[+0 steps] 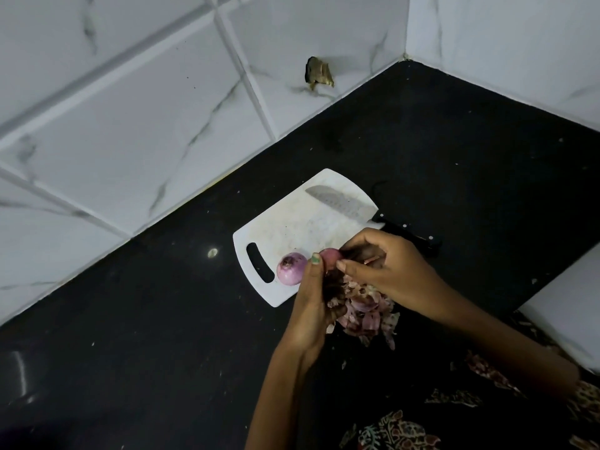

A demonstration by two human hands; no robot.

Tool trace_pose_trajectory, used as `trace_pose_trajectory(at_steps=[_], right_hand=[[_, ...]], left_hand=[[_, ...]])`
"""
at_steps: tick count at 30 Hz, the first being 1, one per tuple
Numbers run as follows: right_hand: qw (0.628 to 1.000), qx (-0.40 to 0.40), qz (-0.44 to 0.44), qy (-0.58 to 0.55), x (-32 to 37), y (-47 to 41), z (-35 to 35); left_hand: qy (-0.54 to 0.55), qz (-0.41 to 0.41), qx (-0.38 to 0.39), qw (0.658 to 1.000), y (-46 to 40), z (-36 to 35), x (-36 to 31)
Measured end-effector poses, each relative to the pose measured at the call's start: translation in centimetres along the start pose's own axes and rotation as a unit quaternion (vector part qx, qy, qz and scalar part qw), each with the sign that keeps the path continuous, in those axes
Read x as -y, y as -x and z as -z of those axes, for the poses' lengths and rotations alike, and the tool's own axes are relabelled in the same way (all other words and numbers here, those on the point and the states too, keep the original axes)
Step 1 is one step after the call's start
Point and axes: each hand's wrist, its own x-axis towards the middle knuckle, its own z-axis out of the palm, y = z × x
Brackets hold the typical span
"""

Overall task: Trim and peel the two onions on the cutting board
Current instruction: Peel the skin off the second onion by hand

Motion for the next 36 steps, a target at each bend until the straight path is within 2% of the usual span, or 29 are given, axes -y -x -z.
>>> trace_pose_trajectory(at_steps=[4,11,14,18,22,28,30,33,36], right_hand=[[1.0,-0.003,0.001,-0.006,0.2,-0.1,-0.1],[1.0,0.005,0.003,-0.012,0.8,-0.2,-0.7],[1.0,0.016,-0.009,0.008,1.0,-0.2,-0.6],[0.999,0.02,-0.019,0.021,1.2,-0.2,-0.6],[0.998,0.024,-0.027,0.048,1.3,-0.3,-0.6],[0.997,-0.003,-0.064,0.042,0.5,-0.8,-0.9],[0.996,-0.015,-0.078,0.029,0.2,-0.9,-0.7],[0.996,0.016,-0.092,0.0,0.3,-0.8,-0.6],[0.996,0.031,-0.075,0.041,0.4,-0.7,-0.9]], left_hand=[[-0.004,-0.039,-0.004,0.999,0.0,0.0,-0.1],[-0.024,-0.043,-0.044,0.998,-1.1,0.3,0.4],[-0.039,-0.085,-0.078,0.993,-1.0,0.0,0.5],[-0.054,-0.123,-0.067,0.989,-1.2,-0.1,0.9],[-0.105,-0.176,-0.105,0.973,-1.1,-0.6,0.8],[-0.132,-0.133,-0.169,0.968,-0.9,-0.6,1.0],[-0.165,-0.153,-0.181,0.957,-1.2,-0.4,1.2],[-0.217,-0.195,-0.202,0.935,-1.4,-0.2,1.4],[-0.261,-0.2,-0.224,0.918,-1.4,0.0,1.3]])
